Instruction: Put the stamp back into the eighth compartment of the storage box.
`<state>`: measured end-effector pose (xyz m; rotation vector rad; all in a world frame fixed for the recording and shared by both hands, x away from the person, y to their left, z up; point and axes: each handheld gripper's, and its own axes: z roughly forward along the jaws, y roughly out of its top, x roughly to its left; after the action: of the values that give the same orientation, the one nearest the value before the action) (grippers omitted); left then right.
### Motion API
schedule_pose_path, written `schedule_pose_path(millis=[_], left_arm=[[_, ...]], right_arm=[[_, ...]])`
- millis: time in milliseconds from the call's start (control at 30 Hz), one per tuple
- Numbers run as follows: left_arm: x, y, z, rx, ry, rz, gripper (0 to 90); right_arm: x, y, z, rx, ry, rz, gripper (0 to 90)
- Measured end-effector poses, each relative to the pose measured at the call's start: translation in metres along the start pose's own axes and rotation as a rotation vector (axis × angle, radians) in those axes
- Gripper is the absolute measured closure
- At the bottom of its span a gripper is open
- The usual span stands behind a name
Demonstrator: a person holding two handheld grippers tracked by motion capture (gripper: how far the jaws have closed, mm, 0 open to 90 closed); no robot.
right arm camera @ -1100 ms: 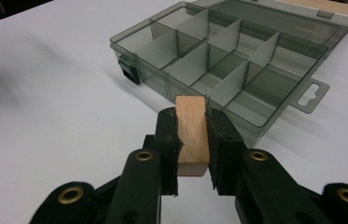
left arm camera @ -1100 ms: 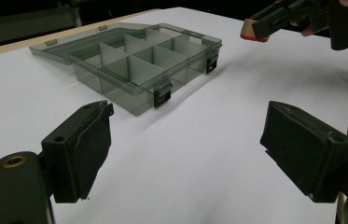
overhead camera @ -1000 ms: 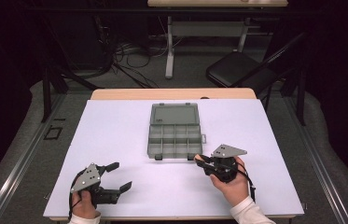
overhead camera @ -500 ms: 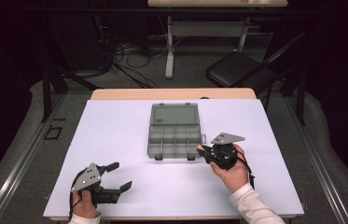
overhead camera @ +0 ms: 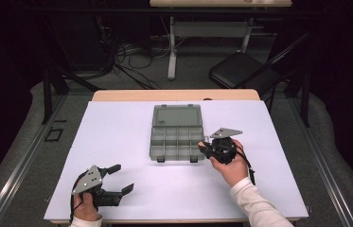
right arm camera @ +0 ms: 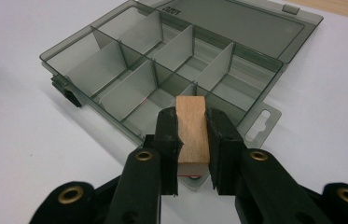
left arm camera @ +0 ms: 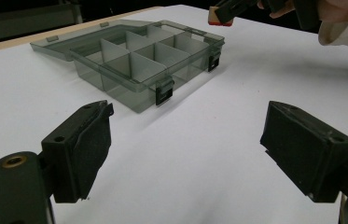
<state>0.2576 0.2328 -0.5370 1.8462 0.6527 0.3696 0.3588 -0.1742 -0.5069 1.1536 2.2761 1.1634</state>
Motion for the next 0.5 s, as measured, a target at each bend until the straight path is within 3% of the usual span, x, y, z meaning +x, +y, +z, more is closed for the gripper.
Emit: schedule_pose_path(millis=[500], left_arm=[[0.000, 0.000, 0.000, 0.000, -0.004, 0.001, 16.1]], right_arm=[[0.002, 0.004, 0.024, 0.039, -0.017, -0.003, 75.8]])
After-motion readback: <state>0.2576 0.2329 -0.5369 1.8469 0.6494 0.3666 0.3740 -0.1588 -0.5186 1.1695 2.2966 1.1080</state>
